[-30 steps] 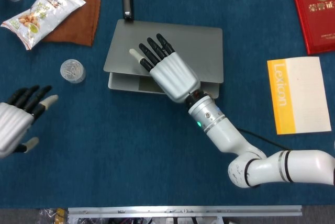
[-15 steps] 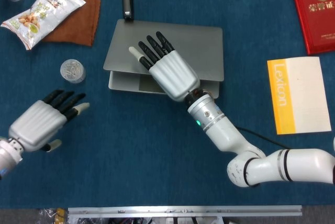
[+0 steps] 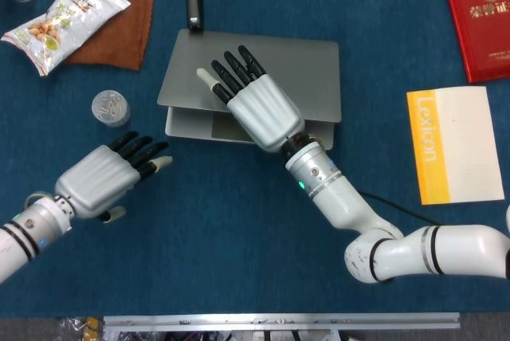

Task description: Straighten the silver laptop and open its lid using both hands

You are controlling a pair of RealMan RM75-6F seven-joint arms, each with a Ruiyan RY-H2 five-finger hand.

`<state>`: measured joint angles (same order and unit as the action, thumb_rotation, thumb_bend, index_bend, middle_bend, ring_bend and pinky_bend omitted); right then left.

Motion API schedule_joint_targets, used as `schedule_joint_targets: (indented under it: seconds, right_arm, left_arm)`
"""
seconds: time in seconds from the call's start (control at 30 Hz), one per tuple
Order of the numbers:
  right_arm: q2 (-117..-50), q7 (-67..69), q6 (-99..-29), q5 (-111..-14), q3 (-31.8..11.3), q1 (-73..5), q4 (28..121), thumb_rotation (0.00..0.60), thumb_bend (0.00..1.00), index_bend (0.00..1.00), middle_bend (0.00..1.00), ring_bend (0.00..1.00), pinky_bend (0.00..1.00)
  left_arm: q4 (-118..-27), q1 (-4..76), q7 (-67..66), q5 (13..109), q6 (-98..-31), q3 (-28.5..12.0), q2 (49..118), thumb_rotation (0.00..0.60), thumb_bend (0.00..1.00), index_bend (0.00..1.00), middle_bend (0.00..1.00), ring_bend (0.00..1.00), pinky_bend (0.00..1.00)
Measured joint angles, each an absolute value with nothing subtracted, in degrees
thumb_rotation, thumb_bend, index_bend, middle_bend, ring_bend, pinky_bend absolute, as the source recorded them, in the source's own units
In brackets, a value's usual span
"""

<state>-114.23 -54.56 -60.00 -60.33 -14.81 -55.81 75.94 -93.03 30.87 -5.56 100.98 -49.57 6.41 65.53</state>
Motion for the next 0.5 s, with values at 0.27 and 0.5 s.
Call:
schedule_joint_targets:
  seconds: [0.27, 0.5]
  right_arm:
    - [-114.13, -54.54, -60.12, -60.06, -14.68, -56.13, 76.00, 0.575, 0.49, 0.00, 0.10, 0.01, 0.06]
    - [-114.02, -54.62, -60.26, -59.89, -14.81, -56.49, 76.19, 0.576, 0.49, 0.00, 0.10, 0.01, 0.06]
  left_arm:
    - [-91.51, 34.16, -6.68, 98.92, -45.79, 5.85, 68.57, 0.600, 0.23, 0.00, 0.00, 0.00, 0.03]
    - [-90.05, 36.10, -6.46, 98.02, -44.42, 5.73, 70.66, 0.600, 0.23, 0.00, 0.00, 0.00, 0.03]
